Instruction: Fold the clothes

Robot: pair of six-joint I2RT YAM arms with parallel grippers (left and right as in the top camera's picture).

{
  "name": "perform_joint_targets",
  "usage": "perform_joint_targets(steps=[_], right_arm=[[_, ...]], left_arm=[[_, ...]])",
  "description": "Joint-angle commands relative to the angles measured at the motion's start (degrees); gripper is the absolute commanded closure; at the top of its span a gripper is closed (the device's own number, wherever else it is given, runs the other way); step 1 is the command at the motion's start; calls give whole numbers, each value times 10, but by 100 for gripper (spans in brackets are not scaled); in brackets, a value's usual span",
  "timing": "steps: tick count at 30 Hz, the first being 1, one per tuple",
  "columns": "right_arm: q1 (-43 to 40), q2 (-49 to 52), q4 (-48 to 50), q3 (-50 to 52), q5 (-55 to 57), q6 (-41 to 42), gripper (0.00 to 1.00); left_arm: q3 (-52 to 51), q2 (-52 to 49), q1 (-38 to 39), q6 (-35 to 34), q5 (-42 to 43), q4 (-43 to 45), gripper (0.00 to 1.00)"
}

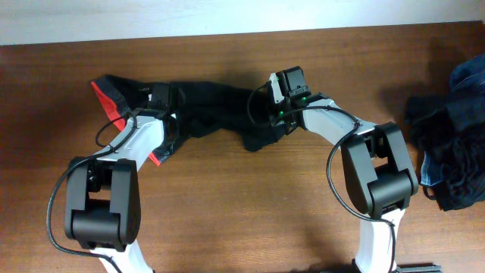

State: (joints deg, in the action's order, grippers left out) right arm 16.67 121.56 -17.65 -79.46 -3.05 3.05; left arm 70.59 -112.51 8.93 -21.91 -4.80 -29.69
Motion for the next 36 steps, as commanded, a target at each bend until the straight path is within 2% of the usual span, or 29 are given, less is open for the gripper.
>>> perform_joint_targets(steps=[1, 13, 20, 25, 32, 36], right_arm=[[-6, 16, -3, -6, 75, 4, 96], [-61, 16, -42, -6, 132, 1, 96], [-117, 16, -62, -6, 132, 1, 96], [-145, 14, -72, -6, 132, -41, 96], [-143, 10, -76, -34, 127, -75, 92], [-139, 9, -95, -78, 130, -112, 91]], left_arm=[[-25, -3, -1, 12, -33, 5, 100], [-99, -3, -17, 12, -36, -1, 100], [-107, -3, -31, 12, -36, -59, 99], [-107, -3, -31, 23, -36, -99, 100], [-107, -3, -31, 64, -37, -157, 100], [-107, -3, -31, 63, -87, -191, 100]])
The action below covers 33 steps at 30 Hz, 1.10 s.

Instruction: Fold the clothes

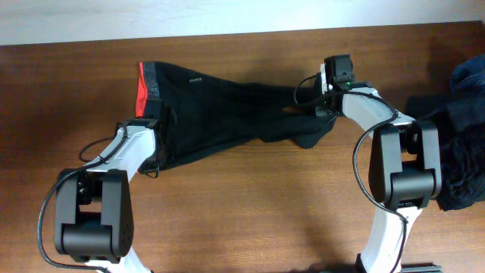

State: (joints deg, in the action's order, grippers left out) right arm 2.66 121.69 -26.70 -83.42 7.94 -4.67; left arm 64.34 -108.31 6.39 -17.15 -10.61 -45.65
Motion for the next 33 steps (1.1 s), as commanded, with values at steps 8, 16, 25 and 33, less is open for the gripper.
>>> perform_joint_targets(steps=[8, 16, 25, 33], right_arm=[[7, 8, -164, -209, 12, -35, 47], [15, 8, -321, -335, -71, -1, 36], [15, 8, -405, -342, -127, 25, 32], [15, 8, -493, -342, -138, 70, 30]], left_arm=[[-38, -45, -17, 13, -62, -68, 100], [108, -34, -25, 7, -63, -177, 100], [271, 1, -24, 5, -45, -185, 73], [235, -8, -24, 5, 10, -117, 69]])
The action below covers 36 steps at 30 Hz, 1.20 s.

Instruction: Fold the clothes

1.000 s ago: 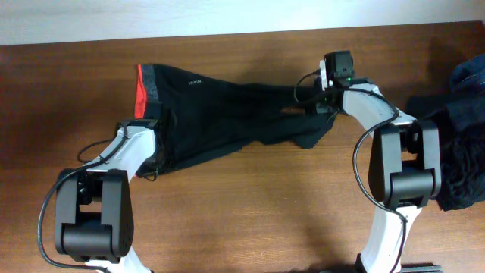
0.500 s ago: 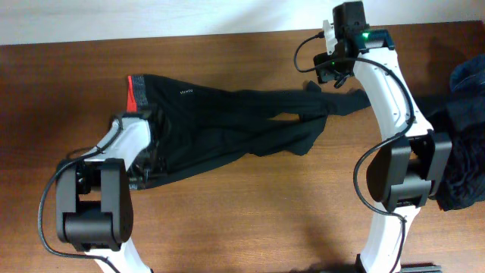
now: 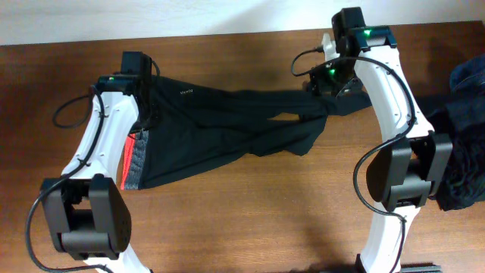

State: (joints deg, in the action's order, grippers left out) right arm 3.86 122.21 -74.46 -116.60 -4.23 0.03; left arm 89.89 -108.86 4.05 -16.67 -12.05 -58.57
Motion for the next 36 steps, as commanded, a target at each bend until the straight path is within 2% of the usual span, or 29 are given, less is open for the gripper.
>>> perform_joint_targets(steps=[1, 12, 17, 30, 36], right_arm=[[3, 3, -27, -10, -16, 27, 29], [3, 3, -118, 5, -16, 35, 23], [3, 3, -125, 36, -16, 65, 20], [3, 3, -3, 62, 2, 60, 16], [2, 3, 38, 62, 24, 58, 6]], left_arm=[[-29, -2, -1, 0, 24, 23, 69], [-72, -3, -6, 1, 23, 109, 70], [-96, -12, -6, 1, 18, 161, 70], [-105, -80, -17, 23, 11, 207, 70], [-105, -112, -43, 22, -13, 200, 70]])
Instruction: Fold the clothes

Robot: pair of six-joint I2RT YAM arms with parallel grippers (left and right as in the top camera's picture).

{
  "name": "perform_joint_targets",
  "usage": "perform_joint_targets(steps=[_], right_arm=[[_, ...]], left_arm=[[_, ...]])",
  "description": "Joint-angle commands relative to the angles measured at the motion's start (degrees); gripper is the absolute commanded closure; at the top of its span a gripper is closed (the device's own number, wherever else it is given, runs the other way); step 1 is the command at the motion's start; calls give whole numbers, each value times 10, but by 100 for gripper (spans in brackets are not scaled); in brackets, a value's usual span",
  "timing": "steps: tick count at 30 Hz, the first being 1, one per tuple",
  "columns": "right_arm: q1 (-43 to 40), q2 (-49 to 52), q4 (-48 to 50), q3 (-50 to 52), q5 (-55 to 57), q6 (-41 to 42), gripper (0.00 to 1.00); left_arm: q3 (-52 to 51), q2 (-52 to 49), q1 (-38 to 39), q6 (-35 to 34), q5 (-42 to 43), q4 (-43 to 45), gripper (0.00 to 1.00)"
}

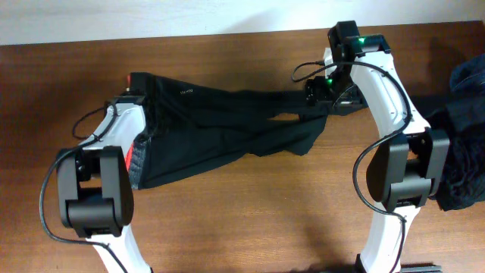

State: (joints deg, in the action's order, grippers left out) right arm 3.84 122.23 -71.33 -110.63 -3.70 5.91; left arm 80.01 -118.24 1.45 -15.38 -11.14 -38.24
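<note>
A black garment (220,125) with a red and grey waistband (135,159) lies spread across the middle of the brown table (250,220). It stretches from left to right between my two grippers. My left gripper (141,86) is at its upper left corner by the waistband and appears shut on the cloth. My right gripper (321,95) holds the narrow leg end at the upper right. The arms' wrists hide the fingertips of both.
A heap of dark blue and black clothes (461,129) lies at the table's right edge, close to my right arm's base. A pale wall runs along the far edge of the table.
My left gripper has come a little nearer and lower, with the arm drawn in. The right gripper shifted slightly left. The garment lies stretched much as before.
First the garment was bunched between both grippers near the table's middle. Then it was pulled wider, with the waistband at the left. Then both arms reached far back with it stretched out. Now it lies spread, both grippers at its ends.
</note>
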Motion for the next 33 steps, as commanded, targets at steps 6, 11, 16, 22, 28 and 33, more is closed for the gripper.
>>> perform_joint_targets(steps=[6, 11, 16, 22, 28, 33], right_arm=[[3, 3, 29, 2, 18, -1, 2], [3, 3, 37, 2, 18, -1, 2], [3, 3, 40, 2, 17, -7, 0], [3, 3, 41, 2, 17, -9, 0], [3, 4, 43, 7, -5, -9, 9], [3, 14, 75, 22, -8, -9, 78]], left_arm=[[-6, -32, -68, 9, -51, -24, 71], [-6, -32, -122, 10, -52, -25, 70], [-5, -31, -148, 40, -47, -20, 71], [36, -28, -139, 54, -42, -38, 70], [94, -14, -120, 54, -1, -71, 70], [99, -10, -116, 54, 11, -92, 70]])
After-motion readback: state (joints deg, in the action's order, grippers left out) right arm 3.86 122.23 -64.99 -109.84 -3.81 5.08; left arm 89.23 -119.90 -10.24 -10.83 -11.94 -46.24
